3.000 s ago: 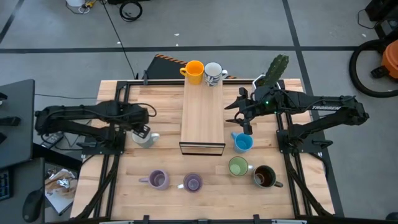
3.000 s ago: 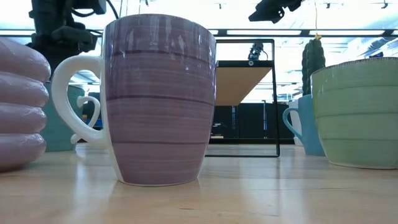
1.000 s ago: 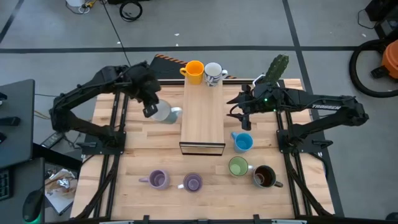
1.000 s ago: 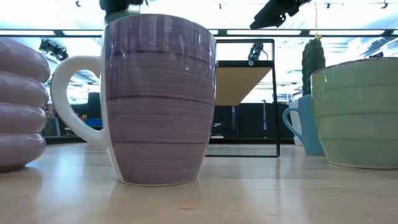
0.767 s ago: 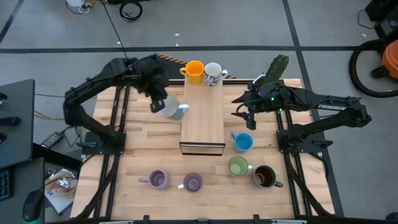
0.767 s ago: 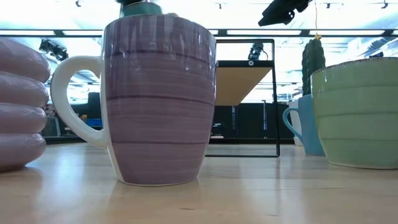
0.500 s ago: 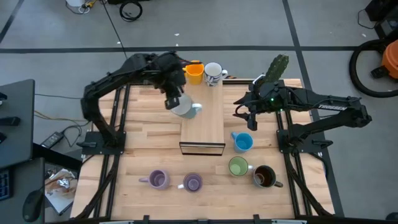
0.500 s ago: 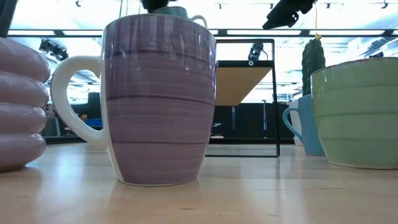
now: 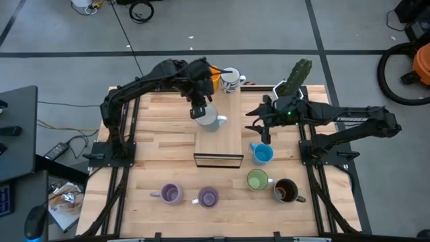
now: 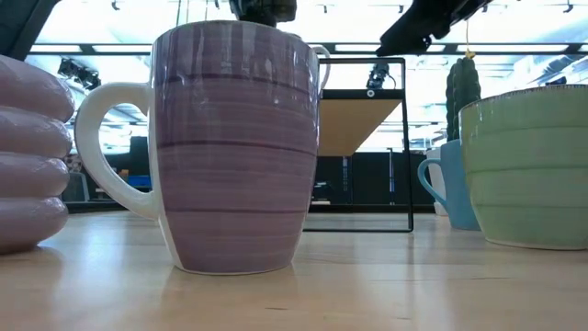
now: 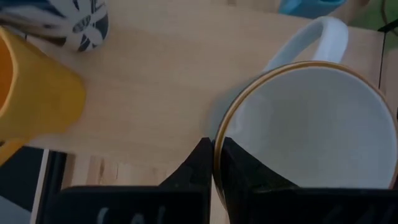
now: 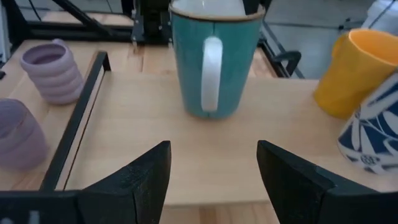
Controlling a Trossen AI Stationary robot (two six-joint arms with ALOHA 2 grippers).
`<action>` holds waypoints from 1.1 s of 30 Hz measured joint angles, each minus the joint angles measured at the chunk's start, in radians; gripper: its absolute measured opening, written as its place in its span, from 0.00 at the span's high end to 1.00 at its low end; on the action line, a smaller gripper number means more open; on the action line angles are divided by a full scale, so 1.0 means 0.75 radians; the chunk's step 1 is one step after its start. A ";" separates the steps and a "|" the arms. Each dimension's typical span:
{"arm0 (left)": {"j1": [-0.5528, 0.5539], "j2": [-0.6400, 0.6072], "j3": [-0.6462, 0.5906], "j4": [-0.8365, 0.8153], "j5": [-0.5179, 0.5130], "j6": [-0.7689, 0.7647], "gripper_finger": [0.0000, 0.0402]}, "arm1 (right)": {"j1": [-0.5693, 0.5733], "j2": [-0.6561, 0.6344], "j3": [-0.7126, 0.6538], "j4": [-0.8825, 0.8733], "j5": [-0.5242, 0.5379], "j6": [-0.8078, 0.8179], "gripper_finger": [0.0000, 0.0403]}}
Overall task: Place coffee mugs
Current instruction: Put the left light blue mug on the shelf aligned with the blue mug
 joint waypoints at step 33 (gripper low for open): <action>-0.152 -0.314 -0.259 0.371 -0.266 0.005 0.67 | -0.214 0.195 -0.064 0.441 -0.244 -0.136 0.39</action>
